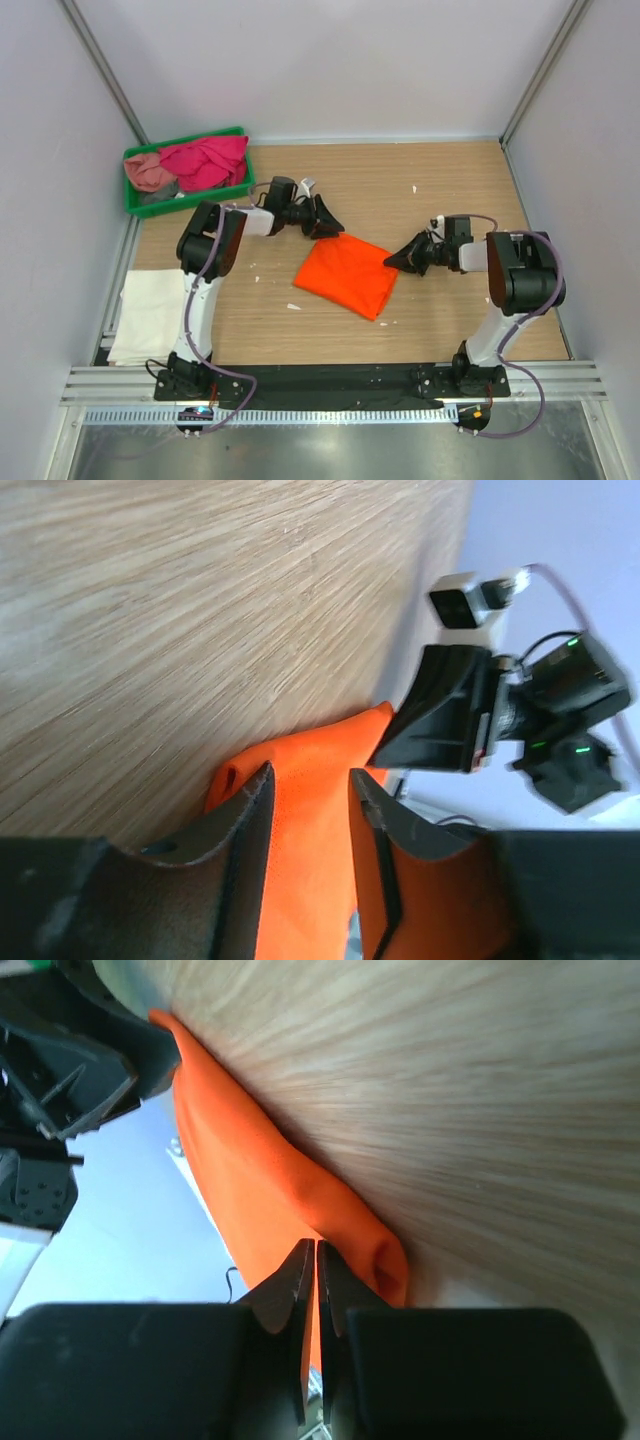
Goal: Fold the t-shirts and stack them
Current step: Fold the tshirt
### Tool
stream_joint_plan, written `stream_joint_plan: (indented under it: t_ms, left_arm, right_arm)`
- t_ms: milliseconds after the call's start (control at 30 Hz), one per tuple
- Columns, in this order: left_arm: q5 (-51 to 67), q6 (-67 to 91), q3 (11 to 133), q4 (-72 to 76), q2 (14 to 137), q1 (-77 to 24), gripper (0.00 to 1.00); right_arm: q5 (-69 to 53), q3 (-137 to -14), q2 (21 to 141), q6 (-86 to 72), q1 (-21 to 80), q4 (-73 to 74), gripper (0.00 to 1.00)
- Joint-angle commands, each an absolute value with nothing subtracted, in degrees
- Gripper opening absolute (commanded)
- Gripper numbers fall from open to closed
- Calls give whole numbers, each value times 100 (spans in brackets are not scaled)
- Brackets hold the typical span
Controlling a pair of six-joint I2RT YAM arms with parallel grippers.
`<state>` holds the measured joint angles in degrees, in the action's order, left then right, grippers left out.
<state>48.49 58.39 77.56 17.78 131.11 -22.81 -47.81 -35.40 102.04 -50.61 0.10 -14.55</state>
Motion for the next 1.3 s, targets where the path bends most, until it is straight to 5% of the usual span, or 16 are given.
stream_joint_plan:
  t_ms: [0,233,367,600,900,1267]
  left_arm:
    - [4474,4564,8007,344,12631,-2232,41]
    - [4087,4086,7718,-703,10988,-2302,54]
    - [4192,4568,7051,-248,10451,-2513,53]
    - [4210,5273,5608,1142,10573,-2654,36]
    - [4069,5142,4870,1414,10714,-2654,35]
    - [3928,4685,4588,985,10398,-2654,35]
  right_arm:
    - [-4378,-4285,9564,-3791,-97,297,11]
    - [-4113,-5229,8719,-2874,482,2443,25]
    - [-4464,-4941,8719,-3619,1440,1725,25]
    - [-5080,-4097,9437,-4991,2258,-966,9]
    - [-5458,-3833,10020,-4570,2347,-686,8]
    - [-4809,-2155,8412,-4342,1109,656,9]
